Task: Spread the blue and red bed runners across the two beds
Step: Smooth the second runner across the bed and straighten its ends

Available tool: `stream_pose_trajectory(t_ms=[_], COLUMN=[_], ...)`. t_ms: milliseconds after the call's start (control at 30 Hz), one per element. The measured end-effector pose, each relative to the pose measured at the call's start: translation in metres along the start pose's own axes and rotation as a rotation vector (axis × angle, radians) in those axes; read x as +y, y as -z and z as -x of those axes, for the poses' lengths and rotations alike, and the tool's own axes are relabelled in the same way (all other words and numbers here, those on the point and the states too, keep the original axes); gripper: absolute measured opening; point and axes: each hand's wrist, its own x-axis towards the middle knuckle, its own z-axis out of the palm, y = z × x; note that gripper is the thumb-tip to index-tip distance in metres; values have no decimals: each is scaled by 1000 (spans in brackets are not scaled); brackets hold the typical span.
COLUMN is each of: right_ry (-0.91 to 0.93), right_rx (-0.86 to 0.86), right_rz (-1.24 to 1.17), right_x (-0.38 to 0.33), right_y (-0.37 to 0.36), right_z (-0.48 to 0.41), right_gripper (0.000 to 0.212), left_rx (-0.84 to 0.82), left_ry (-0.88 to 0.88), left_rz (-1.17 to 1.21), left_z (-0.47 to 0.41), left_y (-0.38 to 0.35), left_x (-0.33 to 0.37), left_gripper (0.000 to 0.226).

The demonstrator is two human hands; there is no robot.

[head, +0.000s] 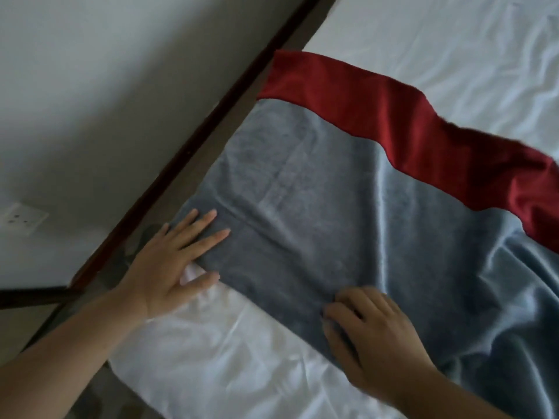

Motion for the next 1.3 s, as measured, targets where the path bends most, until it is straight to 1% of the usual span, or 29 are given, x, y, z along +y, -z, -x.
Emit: stream_pose_trajectory(t_ms=[67,133,200,233,267,333,400,467,500,567,667,767,833,867,933,1033,1067,1100,1133,1200,1233,1300], right_ry=[-17,-12,-10,-7,-12,-25,7,47,59,72,48,19,1,-3,7,32,34,33,27,5,-6,-28], right_rx=[-1,-29,-82,-102,-124,-204,-307,-406,-440,-460,-427,-421,-460,-472,-478,-469,-463,-455,-441,-406,-392,-350], right_rz=[3,4,18,29,34,62,156,231,250,260,245,271,304,316,335,351,348,344,340,339,338,335], right_x=[-9,-17,-23,-26,-30,-41,-55,-69,-76,-85,-92,-88,-84,-83,-81,-78,-76,-74,-72,-68,-65,-55], right_y=[-9,-19,-28,-31,-33,-36,-44,-55,-60,-68,-75,-80,-83,-83,-83,-85,-86,-86,-86,-82,-79,-73], right_z=[-45,-93,-145,-173,-199,-247,-283,-303,-308,-312,-315,-320,-324,-325,-325,-323,-323,-321,-320,-314,-310,-299], right_gripper=[24,36,44,46,48,53,59,59,58,55,53,54,56,57,56,55,55,56,56,59,61,65], left_rx=[66,74,131,178,220,320,427,509,529,536,550,487,343,255,116,-94,-126,-128,-89,51,89,79], left_ry=[202,343,386,407,441,484,443,382,368,391,480,723,856,870,839,809,806,805,798,754,709,566], left_rz=[204,316,450,514,560,571,539,505,490,484,429,435,476,480,501,703,772,814,839,906,926,825], left_z=[-14,-32,-48,-54,-58,-64,-67,-68,-67,-64,-53,-37,-30,-29,-30,-38,-42,-46,-49,-58,-64,-76], left_y=[-1,-5,-7,-4,-2,-1,2,6,8,15,25,21,10,2,-12,-20,-18,-18,-16,-10,-6,0], left_x=[-11,-14,-17,-18,-19,-22,-25,-32,-36,-46,-70,-100,-110,-111,-107,-96,-91,-86,-81,-70,-63,-45], left_gripper=[62,72,86,87,84,64,43,26,21,24,27,31,33,34,35,36,38,39,39,36,36,49])
